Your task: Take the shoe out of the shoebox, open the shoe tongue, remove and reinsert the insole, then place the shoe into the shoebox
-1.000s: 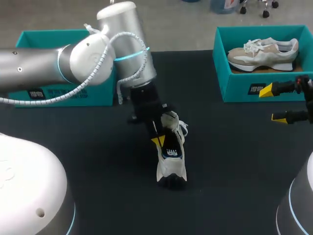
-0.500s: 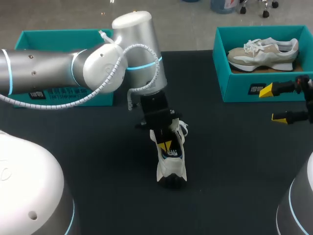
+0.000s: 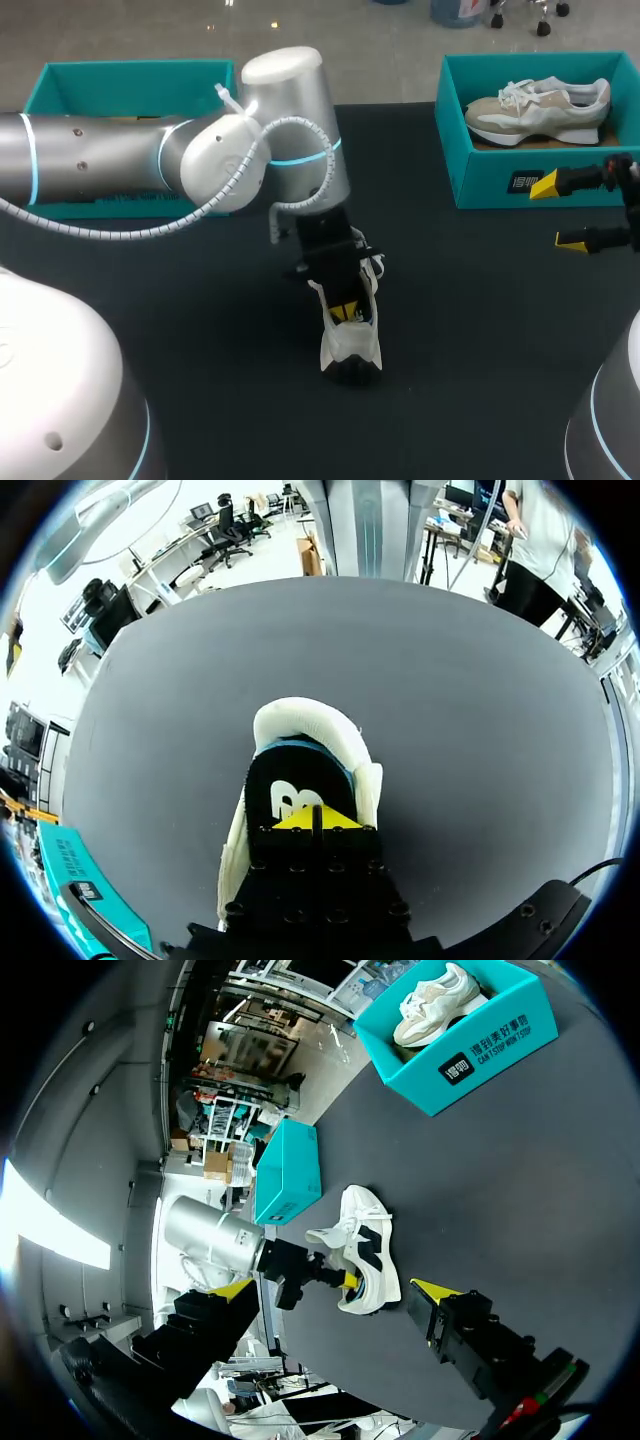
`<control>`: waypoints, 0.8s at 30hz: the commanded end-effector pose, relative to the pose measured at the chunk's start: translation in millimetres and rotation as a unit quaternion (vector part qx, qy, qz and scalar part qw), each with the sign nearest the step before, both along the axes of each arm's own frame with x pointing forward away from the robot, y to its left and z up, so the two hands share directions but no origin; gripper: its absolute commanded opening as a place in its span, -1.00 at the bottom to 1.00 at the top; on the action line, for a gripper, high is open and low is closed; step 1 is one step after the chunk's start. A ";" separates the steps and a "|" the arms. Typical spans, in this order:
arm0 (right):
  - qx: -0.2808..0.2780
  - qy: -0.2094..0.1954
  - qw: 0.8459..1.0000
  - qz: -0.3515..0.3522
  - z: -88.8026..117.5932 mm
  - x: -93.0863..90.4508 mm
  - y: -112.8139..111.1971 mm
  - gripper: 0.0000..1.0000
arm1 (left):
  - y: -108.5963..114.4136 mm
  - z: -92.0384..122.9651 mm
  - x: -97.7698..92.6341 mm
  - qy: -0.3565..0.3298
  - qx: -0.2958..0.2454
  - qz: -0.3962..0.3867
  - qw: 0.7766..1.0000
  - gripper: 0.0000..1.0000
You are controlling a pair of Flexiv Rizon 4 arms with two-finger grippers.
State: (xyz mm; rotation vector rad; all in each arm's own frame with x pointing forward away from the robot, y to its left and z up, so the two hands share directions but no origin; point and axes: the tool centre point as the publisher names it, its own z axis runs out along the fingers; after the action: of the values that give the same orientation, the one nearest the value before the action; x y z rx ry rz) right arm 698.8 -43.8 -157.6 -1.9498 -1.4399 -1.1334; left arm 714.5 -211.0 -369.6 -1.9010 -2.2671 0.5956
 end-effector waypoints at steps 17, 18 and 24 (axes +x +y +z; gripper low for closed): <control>-0.001 0.001 1.000 -0.001 -0.5 -0.6 0.8 1.00 | -27.5 15.4 -2.4 -0.020 -0.040 -0.023 0.999 -1.00; -0.001 0.001 1.000 -0.001 -0.5 -0.6 0.8 1.00 | -27.6 13.1 -3.9 -0.016 -0.034 -0.028 0.999 -1.00; -0.001 0.001 1.000 -0.001 -0.5 -0.6 0.8 1.00 | -21.7 -5.0 -8.8 -0.007 -0.009 -0.031 0.999 -1.00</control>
State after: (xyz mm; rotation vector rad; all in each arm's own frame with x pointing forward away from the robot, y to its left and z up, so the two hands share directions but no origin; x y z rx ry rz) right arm 698.8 -43.8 -157.6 -1.9498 -1.4399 -1.1335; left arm 704.2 -226.7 -365.5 -1.9881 -2.2183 0.6108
